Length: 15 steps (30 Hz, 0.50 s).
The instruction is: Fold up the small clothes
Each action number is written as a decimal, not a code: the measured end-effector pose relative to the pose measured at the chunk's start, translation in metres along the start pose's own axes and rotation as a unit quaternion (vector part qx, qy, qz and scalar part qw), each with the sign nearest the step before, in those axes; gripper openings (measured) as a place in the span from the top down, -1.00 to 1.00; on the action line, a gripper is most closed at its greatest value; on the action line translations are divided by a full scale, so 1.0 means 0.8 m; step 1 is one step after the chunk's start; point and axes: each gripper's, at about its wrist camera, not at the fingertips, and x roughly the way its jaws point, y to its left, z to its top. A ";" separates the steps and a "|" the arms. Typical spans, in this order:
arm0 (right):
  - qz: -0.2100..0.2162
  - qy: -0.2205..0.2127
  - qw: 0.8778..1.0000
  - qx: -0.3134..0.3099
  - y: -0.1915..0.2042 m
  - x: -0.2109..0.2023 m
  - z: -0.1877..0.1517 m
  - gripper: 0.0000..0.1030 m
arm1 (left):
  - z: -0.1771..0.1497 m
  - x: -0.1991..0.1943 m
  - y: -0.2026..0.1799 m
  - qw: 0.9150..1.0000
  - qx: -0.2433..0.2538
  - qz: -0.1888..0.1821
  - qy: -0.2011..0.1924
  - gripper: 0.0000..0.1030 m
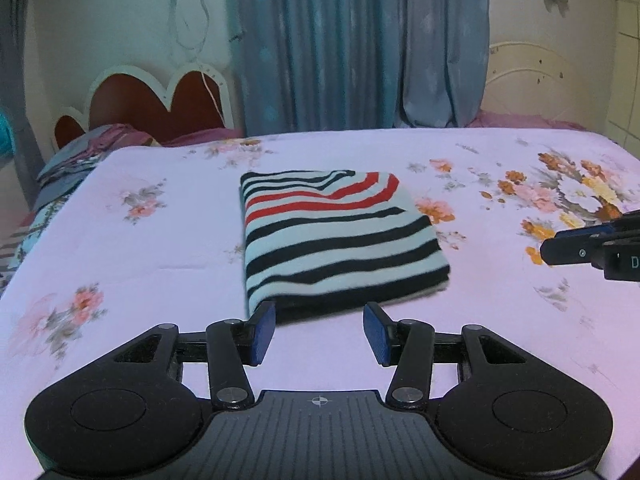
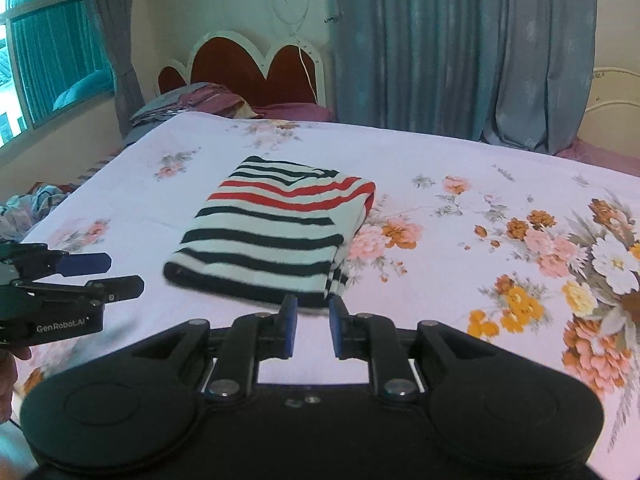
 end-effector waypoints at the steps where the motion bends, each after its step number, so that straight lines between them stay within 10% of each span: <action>1: 0.001 -0.002 1.000 0.000 0.002 -0.008 -0.004 0.63 | -0.003 -0.010 -0.001 1.000 0.000 0.001 -0.002 0.05; 3: 0.004 -0.007 1.000 0.001 0.005 -0.023 -0.013 0.52 | -0.010 -0.033 -0.004 1.000 -0.006 0.006 -0.009 0.04; 6: 0.006 -0.024 1.000 0.000 0.013 -0.048 -0.027 -0.28 | -0.022 -0.067 -0.006 0.999 -0.019 0.015 -0.024 -1.00; 9: -0.005 -0.054 0.999 -0.006 0.020 -0.074 -0.042 -0.98 | -0.035 -0.104 -0.015 0.998 -0.018 0.038 -0.057 -1.00; 15: -0.025 -0.050 0.998 0.006 0.026 -0.115 -0.064 -0.99 | -0.049 -0.153 -0.023 0.997 -0.031 0.035 -0.060 -1.00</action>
